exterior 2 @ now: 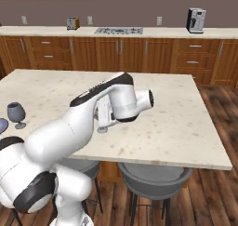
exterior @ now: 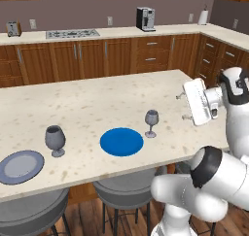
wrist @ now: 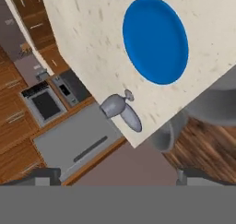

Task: Retrieve the wine glasses from the counter and place one next to each plate.

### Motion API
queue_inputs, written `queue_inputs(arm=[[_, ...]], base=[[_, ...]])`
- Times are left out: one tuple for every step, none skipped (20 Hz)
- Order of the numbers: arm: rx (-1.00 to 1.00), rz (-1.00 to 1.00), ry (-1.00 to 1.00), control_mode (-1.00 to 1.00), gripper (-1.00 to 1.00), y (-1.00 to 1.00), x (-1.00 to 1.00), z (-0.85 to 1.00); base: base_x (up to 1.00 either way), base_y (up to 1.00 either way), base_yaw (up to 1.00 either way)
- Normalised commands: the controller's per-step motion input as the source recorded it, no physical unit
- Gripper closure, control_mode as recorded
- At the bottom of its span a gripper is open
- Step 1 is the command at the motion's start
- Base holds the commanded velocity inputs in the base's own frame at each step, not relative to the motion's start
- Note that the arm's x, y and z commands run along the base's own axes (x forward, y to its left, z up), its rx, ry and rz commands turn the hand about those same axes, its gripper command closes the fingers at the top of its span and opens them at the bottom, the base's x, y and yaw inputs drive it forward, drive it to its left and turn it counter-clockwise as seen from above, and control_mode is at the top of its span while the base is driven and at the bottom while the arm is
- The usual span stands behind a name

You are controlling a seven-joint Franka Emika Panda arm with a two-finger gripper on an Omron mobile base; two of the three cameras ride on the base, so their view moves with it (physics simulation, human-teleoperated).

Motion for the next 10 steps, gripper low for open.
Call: queue_inputs(arm=[[-0.05,0.06,-0.39,-1.00,-1.00,0.59,-0.90,1.00],[-0.04,0.06,-0.38,-1.00,-1.00,0.58,-0.91,1.00],[-0.05,0.07,-0.39,-1.00,-1.00,0.55,-0.96,1.00],[-0.03,0.07,-0.39,-1.00,-1.00,0.54,-1.00,1.00],[-0.03,0.07,-0.39,-1.00,-1.00,0.53,-1.00,1.00],[-0.02,0.08,-0.39,-1.00,-1.00,0.48,-1.00,1.00],[-0.01,0.09,-0.39,-1.00,-1.00,0.44,-1.00,1.00],[0.00,0.12,-0.40,-1.00,-1.00,0.34,-1.00,1.00],[0.00,0.12,-0.38,-1.00,-1.00,0.37,-1.00,1.00],[0.00,0.13,-0.35,-1.00,-1.00,0.36,-1.00,1.00]], base=[[0.00,0.00,0.00],[0.00,0.00,0.00],[0.00,0.00,0.00],[0.00,0.00,0.00],[0.00,0.00,0.00],[0.00,0.00,0.00],[0.00,0.00,0.00],[0.00,0.00,0.00],[0.00,0.00,0.00],[0.00,0.00,0.00]])
